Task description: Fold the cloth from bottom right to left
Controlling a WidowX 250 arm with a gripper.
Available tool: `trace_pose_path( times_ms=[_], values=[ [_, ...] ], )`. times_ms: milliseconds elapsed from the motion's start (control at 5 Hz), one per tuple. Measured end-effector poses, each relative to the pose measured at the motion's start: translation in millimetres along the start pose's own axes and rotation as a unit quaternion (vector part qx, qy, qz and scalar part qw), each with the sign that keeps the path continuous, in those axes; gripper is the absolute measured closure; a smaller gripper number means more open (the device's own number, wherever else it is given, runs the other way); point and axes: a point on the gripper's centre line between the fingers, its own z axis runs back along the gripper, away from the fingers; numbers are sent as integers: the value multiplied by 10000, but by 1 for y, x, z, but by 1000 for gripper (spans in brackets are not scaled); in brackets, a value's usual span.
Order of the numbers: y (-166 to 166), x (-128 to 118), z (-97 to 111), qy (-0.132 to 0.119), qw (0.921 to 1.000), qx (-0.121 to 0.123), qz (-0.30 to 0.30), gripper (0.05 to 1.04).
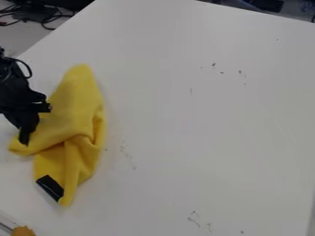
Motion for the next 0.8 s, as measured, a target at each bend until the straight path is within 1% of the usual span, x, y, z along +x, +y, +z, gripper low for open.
trace_pose_path(
  times_ms=[200, 400, 600, 800],
  values=[
    [2, 1, 1, 6, 10000, 53, -80, 608],
    [4, -1, 8, 142, 9995, 209, -164, 315],
    [-3, 11, 28, 126, 9980, 474, -395, 89],
    [-15, 28, 54, 225, 9935, 856, -718, 79]
  ],
)
